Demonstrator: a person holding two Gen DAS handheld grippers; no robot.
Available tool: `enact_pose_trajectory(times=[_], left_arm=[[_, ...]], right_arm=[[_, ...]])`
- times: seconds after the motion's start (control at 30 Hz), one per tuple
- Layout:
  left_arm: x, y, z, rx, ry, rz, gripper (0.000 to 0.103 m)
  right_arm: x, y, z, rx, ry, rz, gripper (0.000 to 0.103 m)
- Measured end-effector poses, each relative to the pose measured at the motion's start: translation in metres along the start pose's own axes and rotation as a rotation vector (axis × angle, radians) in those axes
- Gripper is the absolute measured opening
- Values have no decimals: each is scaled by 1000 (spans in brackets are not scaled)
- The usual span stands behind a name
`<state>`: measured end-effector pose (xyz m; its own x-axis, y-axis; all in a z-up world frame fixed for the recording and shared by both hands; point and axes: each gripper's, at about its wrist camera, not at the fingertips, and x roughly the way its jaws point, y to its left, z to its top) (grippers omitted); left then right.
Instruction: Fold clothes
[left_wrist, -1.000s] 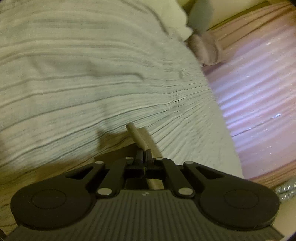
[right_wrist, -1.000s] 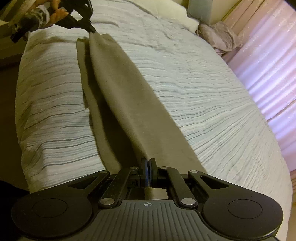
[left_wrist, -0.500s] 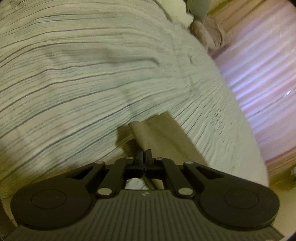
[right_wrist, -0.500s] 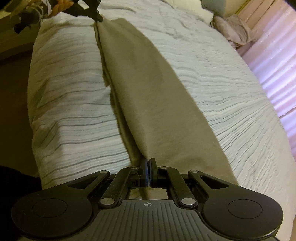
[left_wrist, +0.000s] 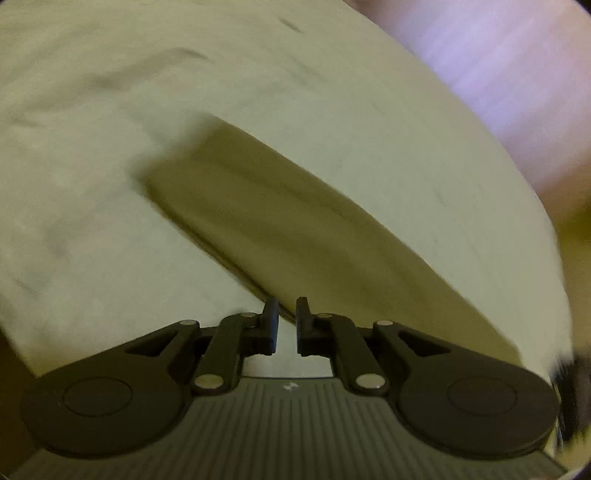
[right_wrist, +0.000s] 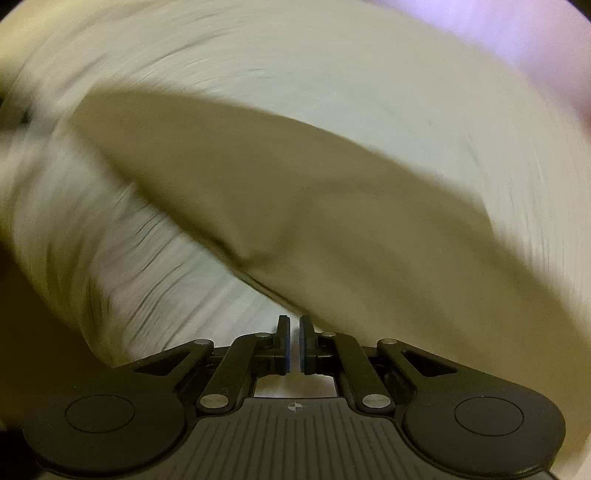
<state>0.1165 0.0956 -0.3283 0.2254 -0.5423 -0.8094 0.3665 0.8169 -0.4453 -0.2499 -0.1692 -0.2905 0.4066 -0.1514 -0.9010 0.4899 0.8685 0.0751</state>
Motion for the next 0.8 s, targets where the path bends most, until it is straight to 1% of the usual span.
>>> enact_pose_trajectory(times=[0.03, 0.07, 0.1, 0.13, 0.2, 0.27, 0.33, 0.37, 0.43, 0.47, 0.7, 0.73, 0.77, 0.8], left_arm=[[6, -14, -8, 12, 34, -36, 6], [12, -28, -16, 24, 67, -72, 6], [18, -42, -25, 36, 101, -108, 6], [24, -56, -33, 49, 134, -145, 6], [35, -74, -44, 53, 173, -184, 6], [41, -86, -50, 70, 193, -199, 6], [46, -98, -55, 87, 212, -214, 6], [49, -103, -58, 95, 222, -222, 6], [51, -106, -60, 101, 228, -218, 6], [51, -107, -60, 103, 232, -216, 6], [54, -117, -65, 118, 247, -206, 6], [55, -119, -67, 123, 248, -206, 6], [56, -120, -68, 125, 249, -205, 6], [57, -122, -69, 127, 250, -204, 6]], right_arm=[[-5, -22, -4, 169, 3, 33, 21], [-10, -43, -11, 342, -1, 67, 58], [-14, -63, -18, 493, -16, 105, 69], [-18, -79, -27, 618, -43, 146, 68], [-22, -110, -46, 876, -86, 237, 66], [-20, -133, -68, 1115, -126, 316, 30], [-17, -149, -89, 1306, -155, 373, 29], [-15, -153, -97, 1364, -159, 388, 29], [-12, -159, -109, 1430, -166, 414, 29], [-12, -161, -113, 1439, -171, 419, 29], [-10, -167, -114, 1417, -171, 408, 28], [-11, -168, -113, 1398, -171, 401, 27], [-12, -168, -112, 1383, -169, 394, 21], [-10, -167, -111, 1376, -164, 387, 9]])
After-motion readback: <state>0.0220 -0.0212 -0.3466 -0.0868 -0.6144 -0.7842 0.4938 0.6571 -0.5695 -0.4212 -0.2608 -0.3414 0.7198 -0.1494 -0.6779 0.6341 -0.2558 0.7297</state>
